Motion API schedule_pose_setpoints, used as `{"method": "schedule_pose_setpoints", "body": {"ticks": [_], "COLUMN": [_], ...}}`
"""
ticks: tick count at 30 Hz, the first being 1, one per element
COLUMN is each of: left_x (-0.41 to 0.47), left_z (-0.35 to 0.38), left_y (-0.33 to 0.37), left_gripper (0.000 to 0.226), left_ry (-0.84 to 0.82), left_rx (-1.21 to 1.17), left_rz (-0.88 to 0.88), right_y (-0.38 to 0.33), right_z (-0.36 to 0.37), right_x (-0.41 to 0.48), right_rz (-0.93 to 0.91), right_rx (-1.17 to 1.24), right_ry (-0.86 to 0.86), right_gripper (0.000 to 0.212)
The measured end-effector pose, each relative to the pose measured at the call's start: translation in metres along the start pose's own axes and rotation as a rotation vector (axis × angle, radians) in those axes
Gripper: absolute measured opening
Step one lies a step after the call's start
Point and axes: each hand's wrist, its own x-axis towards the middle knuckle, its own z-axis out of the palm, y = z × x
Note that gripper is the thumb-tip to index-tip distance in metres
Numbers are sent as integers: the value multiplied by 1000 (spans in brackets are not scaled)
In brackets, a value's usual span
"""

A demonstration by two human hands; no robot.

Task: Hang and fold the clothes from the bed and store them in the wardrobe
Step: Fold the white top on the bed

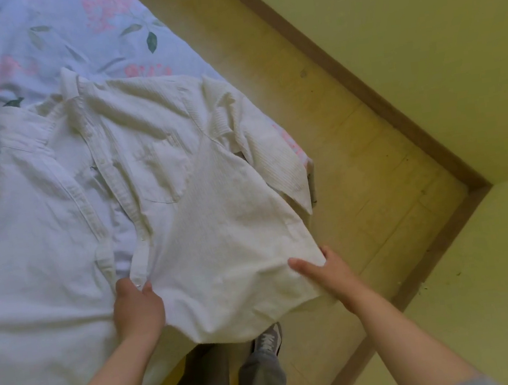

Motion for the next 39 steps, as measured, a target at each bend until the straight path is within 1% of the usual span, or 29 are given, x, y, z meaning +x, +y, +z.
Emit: {"method": "schedule_pose_setpoints", "body": {"ticks": [1, 2, 4, 5, 7, 9, 11, 13, 16, 17, 18, 21, 24, 26, 29, 31, 33, 35, 39], "left_x": [1, 2, 7, 10, 13, 11, 5, -1, -5, -5, -4, -2, 0, 0, 1, 1, 0, -1, -2], "left_z": [0, -1, -4, -5, -9, -10, -8, -4, 1, 3, 5, 11, 17, 19, 19, 20, 20, 20, 18], "left_y": [0, 0, -3, -5, -9, -13, -16, -20, -22, -22, -21, -20, -20, -20, -22, -23, -23, -22, -23], "left_gripper": [16, 12, 17, 19, 18, 17, 21, 26, 29, 30, 30, 28, 27, 24, 19, 18, 16, 15, 20], "left_ry": [1, 1, 18, 22, 1, -69, -150, -196, -177, -164, -153, -136, -138, -138, -133, -132, -131, -134, -137], "left_rx": [44, 79, 112, 116, 101, 71, 49, 13, -22, -31, -34, -43, -59, -73, -98, -102, -118, -122, -116], "left_rz": [10, 29, 72, 82, 87, 125, 164, 178, 171, 167, 166, 152, 149, 154, 171, 185, 187, 193, 187], "right_y": [1, 3, 7, 9, 12, 19, 24, 26, 20, 15, 9, -12, -28, -35, -39, -41, -42, -42, -35], "right_z": [1, 3, 7, 8, 9, 9, 9, 13, 28, 34, 41, 60, 71, 72, 66, 62, 61, 60, 41], "right_x": [1, 1, 3, 3, 5, 7, 8, 11, 21, 25, 30, 45, 62, 73, 83, 85, 86, 83, 67], "right_rz": [38, 66, 97, 106, 85, 36, -24, -50, -106, -146, -191, -260, -228, -208, -210, -218, -218, -228, -313], "right_rx": [36, 59, 127, 156, 152, 88, -12, -53, -152, -172, -188, -268, -248, -274, -399, -497, -557, -537, -274], "right_ry": [-118, -194, -248, -228, -95, 74, 186, 230, 328, 372, 404, 457, 546, 595, 657, 658, 650, 654, 650], "right_gripper": [49, 55, 54, 50, 38, 25, 19, 26, 52, 55, 53, 47, 44, 33, 15, 13, 15, 20, 19]}}
